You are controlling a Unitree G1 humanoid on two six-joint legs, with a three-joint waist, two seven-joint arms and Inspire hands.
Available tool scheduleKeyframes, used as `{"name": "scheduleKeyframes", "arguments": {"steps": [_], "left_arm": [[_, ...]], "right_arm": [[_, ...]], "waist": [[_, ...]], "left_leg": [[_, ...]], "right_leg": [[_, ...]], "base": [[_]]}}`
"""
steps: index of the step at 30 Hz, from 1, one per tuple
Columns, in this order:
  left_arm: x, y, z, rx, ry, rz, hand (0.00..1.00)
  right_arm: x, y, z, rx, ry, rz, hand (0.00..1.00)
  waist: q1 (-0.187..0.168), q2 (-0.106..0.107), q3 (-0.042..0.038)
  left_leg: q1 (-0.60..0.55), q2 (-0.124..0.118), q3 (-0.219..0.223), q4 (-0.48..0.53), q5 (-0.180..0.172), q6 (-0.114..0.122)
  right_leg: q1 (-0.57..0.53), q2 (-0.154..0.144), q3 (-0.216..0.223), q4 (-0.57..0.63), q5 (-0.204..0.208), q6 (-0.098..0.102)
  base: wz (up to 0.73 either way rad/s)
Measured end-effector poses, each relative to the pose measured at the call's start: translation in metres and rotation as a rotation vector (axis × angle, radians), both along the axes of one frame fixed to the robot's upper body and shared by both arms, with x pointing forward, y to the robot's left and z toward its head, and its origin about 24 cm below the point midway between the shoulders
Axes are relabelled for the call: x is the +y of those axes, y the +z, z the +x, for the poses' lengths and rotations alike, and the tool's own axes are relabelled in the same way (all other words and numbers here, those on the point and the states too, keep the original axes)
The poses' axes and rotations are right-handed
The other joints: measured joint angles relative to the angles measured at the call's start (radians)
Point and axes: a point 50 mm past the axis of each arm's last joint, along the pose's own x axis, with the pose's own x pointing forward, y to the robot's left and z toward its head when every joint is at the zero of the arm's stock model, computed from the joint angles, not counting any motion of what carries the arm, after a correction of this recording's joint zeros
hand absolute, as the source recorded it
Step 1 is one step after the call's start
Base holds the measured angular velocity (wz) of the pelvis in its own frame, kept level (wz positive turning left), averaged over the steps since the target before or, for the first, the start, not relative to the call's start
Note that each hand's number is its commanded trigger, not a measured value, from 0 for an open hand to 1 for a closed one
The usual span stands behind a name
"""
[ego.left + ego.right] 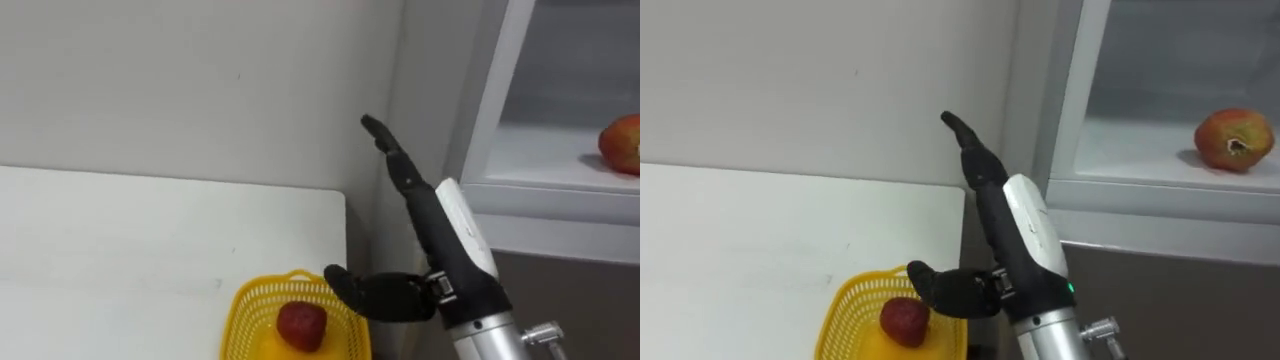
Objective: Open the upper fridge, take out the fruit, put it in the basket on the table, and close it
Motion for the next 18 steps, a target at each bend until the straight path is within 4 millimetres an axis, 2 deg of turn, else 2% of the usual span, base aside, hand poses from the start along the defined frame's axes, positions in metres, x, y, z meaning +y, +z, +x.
{"name": "scheduleKeyframes", "arguments": {"steps": [5, 9, 10, 13, 15, 18], "left_arm": [[0.000, 0.001, 0.002, -0.020, 0.000, 0.017, 0.00], [0.001, 0.001, 0.001, -0.030, 0.001, 0.034, 0.00], [0.001, 0.001, 0.002, -0.031, 0.001, 0.033, 0.00], [0.001, 0.001, 0.002, -0.039, 0.000, 0.029, 0.00], [0.001, 0.001, -0.001, -0.035, 0.001, 0.028, 0.00], [0.001, 0.001, -0.005, -0.028, 0.003, 0.027, 0.00]], "right_arm": [[-0.017, 0.008, -0.003, -0.050, -0.086, 0.053, 0.00], [-0.024, 0.000, -0.009, -0.036, -0.137, 0.073, 0.00], [-0.025, -0.001, -0.010, -0.032, -0.141, 0.075, 0.00], [-0.031, -0.003, -0.012, -0.027, -0.172, 0.084, 0.00], [-0.036, 0.003, -0.014, -0.065, -0.201, 0.105, 0.00], [-0.045, 0.011, -0.017, -0.119, -0.247, 0.136, 0.00]], "waist": [[-0.024, 0.003, -0.0001], [-0.044, 0.003, -0.0009], [-0.046, -0.002, -0.0043], [-0.047, 0.001, -0.0024], [-0.067, 0.000, -0.0025], [-0.074, -0.006, -0.0052]], "left_leg": [[0.002, 0.003, 0.023, -0.004, 0.000, 0.000], [0.001, 0.004, 0.036, -0.006, 0.000, 0.000], [0.003, 0.005, 0.040, -0.006, 0.000, 0.000], [0.015, 0.007, 0.053, -0.013, 0.000, 0.000], [0.017, 0.007, 0.053, -0.014, 0.000, 0.000], [0.020, 0.008, 0.065, -0.013, 0.000, 0.000]], "right_leg": [[-0.012, 0.002, 0.016, 0.012, 0.000, 0.000], [-0.020, 0.003, 0.026, 0.014, 0.000, -0.001], [-0.020, 0.004, 0.029, 0.015, 0.001, -0.001], [-0.020, 0.007, 0.047, 0.022, 0.001, -0.001], [-0.020, 0.008, 0.049, 0.025, 0.001, -0.001], [-0.020, 0.011, 0.063, 0.023, 0.001, -0.001]], "base": [[-0.10], [-0.09], [-0.15], [-0.15], [-0.02], [-0.08]]}}
